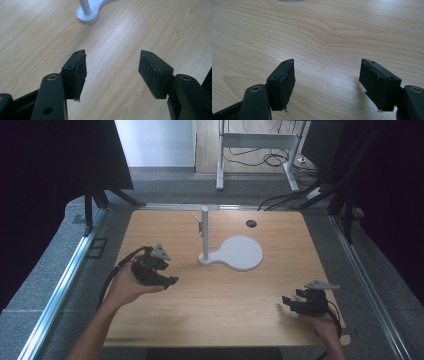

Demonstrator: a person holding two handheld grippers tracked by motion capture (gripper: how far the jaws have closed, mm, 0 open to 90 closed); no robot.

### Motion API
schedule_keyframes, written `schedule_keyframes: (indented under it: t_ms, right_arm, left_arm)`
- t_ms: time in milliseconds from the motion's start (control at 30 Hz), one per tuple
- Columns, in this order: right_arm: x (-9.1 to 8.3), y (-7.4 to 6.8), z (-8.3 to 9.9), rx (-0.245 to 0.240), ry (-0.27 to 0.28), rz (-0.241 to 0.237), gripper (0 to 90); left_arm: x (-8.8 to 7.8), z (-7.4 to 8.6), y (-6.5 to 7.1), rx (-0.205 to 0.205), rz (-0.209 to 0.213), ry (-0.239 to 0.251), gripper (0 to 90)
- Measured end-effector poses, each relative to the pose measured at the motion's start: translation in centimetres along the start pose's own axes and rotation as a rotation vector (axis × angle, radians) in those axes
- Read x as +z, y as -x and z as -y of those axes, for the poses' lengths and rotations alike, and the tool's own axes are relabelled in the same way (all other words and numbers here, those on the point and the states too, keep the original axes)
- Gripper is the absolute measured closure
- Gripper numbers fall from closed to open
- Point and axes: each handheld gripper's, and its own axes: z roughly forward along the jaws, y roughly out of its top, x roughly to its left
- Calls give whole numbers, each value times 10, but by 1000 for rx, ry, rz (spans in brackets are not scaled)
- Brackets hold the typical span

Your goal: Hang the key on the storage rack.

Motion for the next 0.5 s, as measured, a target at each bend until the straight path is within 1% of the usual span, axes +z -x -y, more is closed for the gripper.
schedule_keyframes:
  t_ms: [67, 200, 267, 467, 500]
  right_arm:
    - [2, -1, 0, -8, -12, 2, 293]
    - [3, -3, 0, -8, -15, 0, 293]
    - [3, -3, 0, -5, -15, -2, 293]
    - [6, -1, 1, -12, -21, -7, 291]
    - [8, 0, 1, -12, -24, -5, 291]
  left_arm:
    - [4, 5, 0, -6, -11, -4, 401]
    - [8, 13, 1, -9, -15, -11, 402]
    - [9, 14, 1, -8, -19, -12, 402]
    - [12, 16, 4, -13, -13, 0, 399]
    - [15, 19, 11, -22, -35, -3, 394]
